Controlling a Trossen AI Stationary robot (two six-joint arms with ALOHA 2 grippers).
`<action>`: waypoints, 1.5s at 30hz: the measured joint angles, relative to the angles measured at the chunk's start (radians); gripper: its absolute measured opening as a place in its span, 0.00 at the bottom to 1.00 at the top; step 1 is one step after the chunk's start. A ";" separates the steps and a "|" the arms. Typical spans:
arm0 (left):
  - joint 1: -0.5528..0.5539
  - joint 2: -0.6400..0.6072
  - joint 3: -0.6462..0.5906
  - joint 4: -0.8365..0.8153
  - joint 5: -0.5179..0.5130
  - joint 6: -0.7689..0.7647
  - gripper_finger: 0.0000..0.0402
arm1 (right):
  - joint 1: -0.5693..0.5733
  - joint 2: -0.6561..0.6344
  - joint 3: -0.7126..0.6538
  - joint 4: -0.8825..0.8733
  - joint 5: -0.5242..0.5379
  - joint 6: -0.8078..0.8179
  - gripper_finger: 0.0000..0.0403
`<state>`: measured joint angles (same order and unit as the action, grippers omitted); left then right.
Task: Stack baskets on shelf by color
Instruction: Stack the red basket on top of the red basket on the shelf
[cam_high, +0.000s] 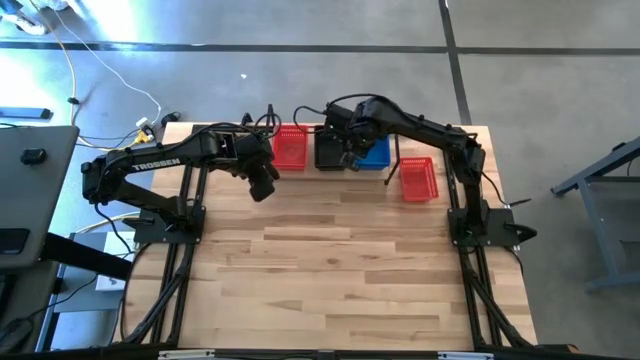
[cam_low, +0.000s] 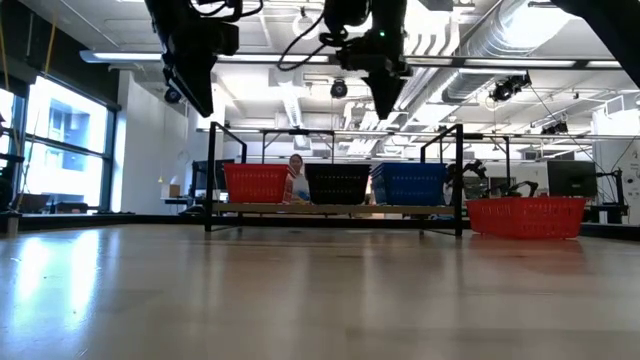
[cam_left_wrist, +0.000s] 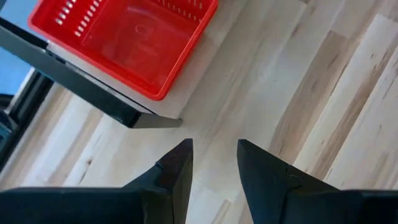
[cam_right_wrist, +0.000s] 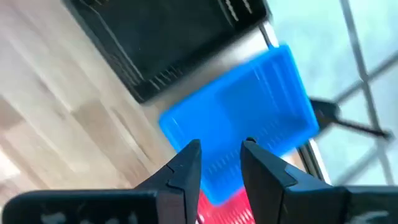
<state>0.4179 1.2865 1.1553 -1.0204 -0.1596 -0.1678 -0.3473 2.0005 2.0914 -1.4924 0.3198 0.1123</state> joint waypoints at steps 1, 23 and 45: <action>0.000 0.000 0.000 0.001 0.000 0.006 0.29 | 0.000 -0.002 0.000 -0.022 0.017 0.015 0.24; 0.001 0.000 0.000 0.040 -0.009 -0.012 0.29 | -0.151 -0.417 -0.401 0.039 0.156 0.172 0.24; 0.001 0.000 0.000 0.057 -0.010 -0.015 0.29 | -0.459 -0.748 -1.005 0.365 -0.160 0.386 0.24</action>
<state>0.4187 1.2865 1.1553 -0.9634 -0.1699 -0.1831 -0.8060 1.2526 1.0864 -1.1277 0.1600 0.4988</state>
